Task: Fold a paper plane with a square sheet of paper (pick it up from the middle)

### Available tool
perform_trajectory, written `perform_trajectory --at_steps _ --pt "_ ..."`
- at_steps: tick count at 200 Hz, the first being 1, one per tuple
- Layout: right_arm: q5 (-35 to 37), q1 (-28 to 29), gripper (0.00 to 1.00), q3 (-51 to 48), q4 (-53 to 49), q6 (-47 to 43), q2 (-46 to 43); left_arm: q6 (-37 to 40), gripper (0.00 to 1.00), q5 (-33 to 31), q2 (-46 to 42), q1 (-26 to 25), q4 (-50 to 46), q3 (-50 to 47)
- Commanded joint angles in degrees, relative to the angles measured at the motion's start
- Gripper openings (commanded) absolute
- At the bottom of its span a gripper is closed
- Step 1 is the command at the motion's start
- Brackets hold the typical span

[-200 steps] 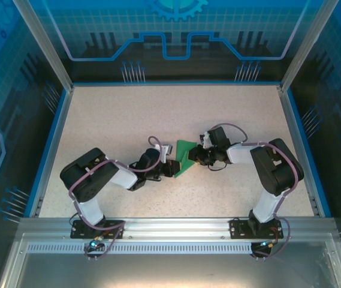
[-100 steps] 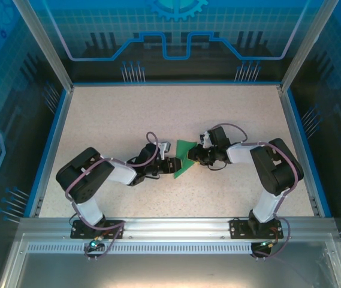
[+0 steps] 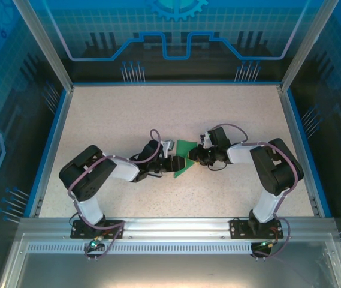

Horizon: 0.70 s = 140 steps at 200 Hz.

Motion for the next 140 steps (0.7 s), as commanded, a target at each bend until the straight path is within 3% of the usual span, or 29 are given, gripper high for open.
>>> perform_trajectory --at_steps 1,64,140 --pt "0.0 0.6 0.24 -1.0 1.7 0.4 2.0 2.0 0.52 4.1 1.9 0.2 -1.3 2.1" --pt "0.0 1.1 0.34 -0.6 1.1 -0.2 2.4 1.1 0.42 7.2 3.8 0.4 0.2 3.3" --pt "3.0 2.1 0.4 0.0 -3.1 -1.4 3.4 -2.9 0.46 7.8 -0.5 3.1 2.4 0.7"
